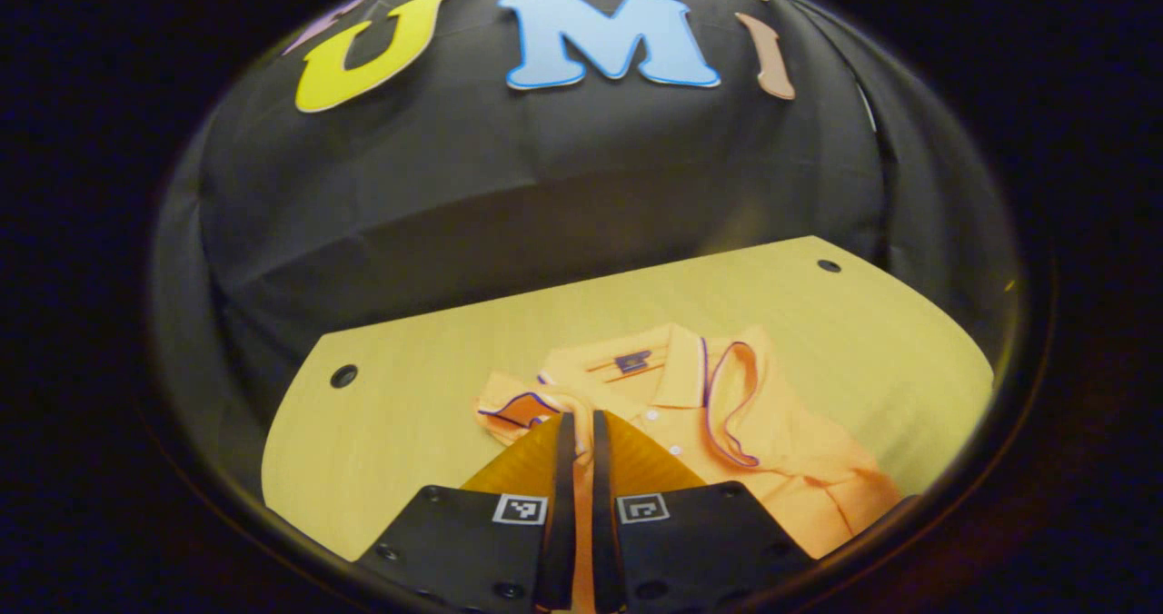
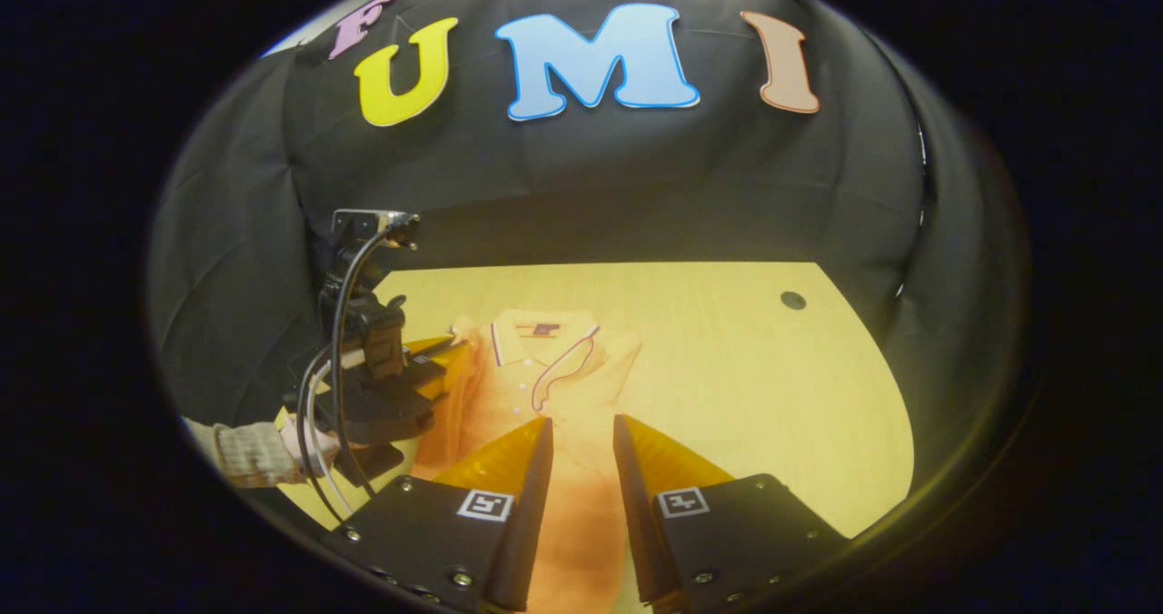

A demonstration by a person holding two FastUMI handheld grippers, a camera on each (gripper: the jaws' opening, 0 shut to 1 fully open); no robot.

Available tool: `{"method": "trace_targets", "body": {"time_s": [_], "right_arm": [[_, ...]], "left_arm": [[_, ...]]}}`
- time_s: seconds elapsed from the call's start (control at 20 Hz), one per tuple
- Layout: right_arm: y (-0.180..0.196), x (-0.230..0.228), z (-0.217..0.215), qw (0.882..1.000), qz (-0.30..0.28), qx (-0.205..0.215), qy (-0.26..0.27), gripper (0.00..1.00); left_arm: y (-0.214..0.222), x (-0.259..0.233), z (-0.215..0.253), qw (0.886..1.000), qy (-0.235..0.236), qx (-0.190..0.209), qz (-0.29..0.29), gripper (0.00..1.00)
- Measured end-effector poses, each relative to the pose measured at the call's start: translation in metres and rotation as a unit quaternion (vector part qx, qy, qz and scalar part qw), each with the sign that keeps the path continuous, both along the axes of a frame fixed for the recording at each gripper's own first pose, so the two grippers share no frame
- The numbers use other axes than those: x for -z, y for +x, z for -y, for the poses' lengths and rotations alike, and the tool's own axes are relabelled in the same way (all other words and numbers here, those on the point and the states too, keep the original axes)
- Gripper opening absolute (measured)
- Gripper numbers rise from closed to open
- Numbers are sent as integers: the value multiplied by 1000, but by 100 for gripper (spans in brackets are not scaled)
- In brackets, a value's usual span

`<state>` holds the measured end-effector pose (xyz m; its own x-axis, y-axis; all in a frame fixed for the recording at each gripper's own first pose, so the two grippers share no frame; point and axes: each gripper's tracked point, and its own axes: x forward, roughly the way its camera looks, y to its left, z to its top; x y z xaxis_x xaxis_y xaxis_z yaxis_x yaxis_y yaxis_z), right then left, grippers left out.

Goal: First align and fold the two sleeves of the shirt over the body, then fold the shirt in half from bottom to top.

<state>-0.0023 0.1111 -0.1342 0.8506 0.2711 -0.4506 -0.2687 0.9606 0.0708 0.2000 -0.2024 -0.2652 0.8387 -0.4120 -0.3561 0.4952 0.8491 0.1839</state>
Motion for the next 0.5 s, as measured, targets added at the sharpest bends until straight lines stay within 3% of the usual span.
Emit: {"method": "trace_targets", "body": {"time_s": [0.15, 0.4, 0.45, 0.5], "right_arm": [[-1, 3, 6, 1000, -1, 10, 6, 43], [-6, 8, 21, 1000, -2, 24, 11, 43], [-7, 8, 23, 1000, -2, 26, 12, 43], [-8, 9, 25, 1000, -2, 28, 14, 41]], "left_arm": [[-26, 10, 30, 999, 15, 36, -14, 14], [-30, 28, 45, 998, 14, 44, -34, 19], [-34, 32, 45, 998, 18, 46, -41, 38], [-35, 31, 44, 998, 21, 47, -42, 48]]}}
